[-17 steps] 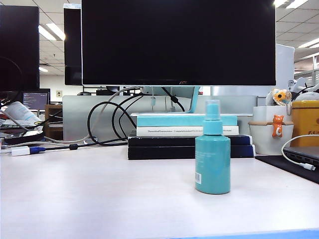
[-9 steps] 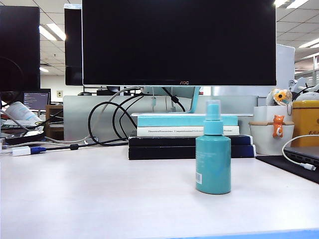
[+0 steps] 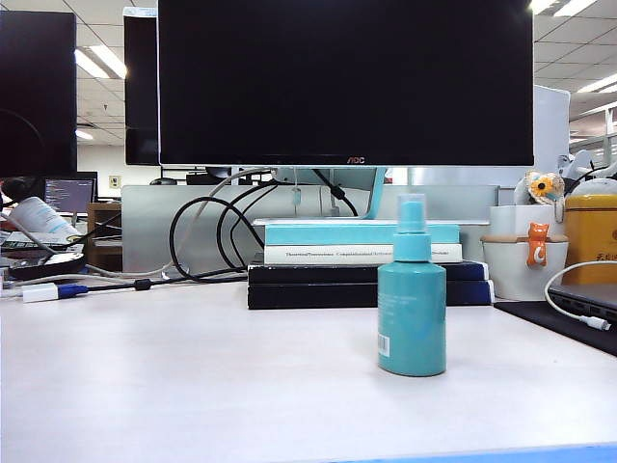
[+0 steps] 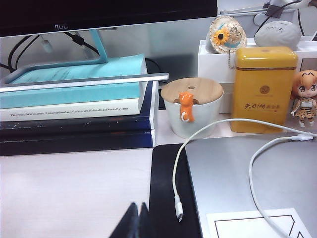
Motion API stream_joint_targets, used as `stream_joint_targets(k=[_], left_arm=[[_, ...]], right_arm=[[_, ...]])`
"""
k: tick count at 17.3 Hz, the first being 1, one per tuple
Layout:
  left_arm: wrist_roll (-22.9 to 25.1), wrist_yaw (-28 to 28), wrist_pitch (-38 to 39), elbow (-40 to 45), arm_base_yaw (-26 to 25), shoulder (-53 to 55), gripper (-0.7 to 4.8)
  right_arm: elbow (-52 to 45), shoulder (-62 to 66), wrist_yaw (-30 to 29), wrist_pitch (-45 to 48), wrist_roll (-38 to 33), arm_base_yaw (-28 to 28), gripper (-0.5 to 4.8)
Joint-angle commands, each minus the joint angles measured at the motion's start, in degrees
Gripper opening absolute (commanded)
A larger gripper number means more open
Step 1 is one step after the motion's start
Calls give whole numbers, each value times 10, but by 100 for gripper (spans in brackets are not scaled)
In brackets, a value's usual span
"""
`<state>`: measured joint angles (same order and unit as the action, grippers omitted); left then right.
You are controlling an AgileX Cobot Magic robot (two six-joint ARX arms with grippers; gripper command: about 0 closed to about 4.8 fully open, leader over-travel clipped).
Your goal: Pick up the sprayer with the left hand, pick up its lid with the right hand then put the lid on the sprayer.
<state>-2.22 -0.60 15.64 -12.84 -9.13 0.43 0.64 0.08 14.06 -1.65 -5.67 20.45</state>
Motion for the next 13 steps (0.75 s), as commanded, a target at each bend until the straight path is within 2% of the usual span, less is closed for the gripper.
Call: stream_joint_targets(k=[1, 2, 3, 5, 13], left_arm=[[0, -3, 14, -3, 0, -3, 41], [1, -44, 26, -4, 0, -3, 63], [2, -50, 25, -4, 0, -3, 63], [2, -31, 5, -4, 0, -3, 62], [1, -37, 4, -4, 0, -3, 62]], right_arm=[[-5, 0, 0, 5, -6, 0, -1], [-5, 0, 0, 3, -6, 0, -1], [-5, 0, -1, 2, -6, 0, -1], [-4, 0, -2, 2, -5, 0, -1], [-4, 0, -2, 2, -5, 0, -1]])
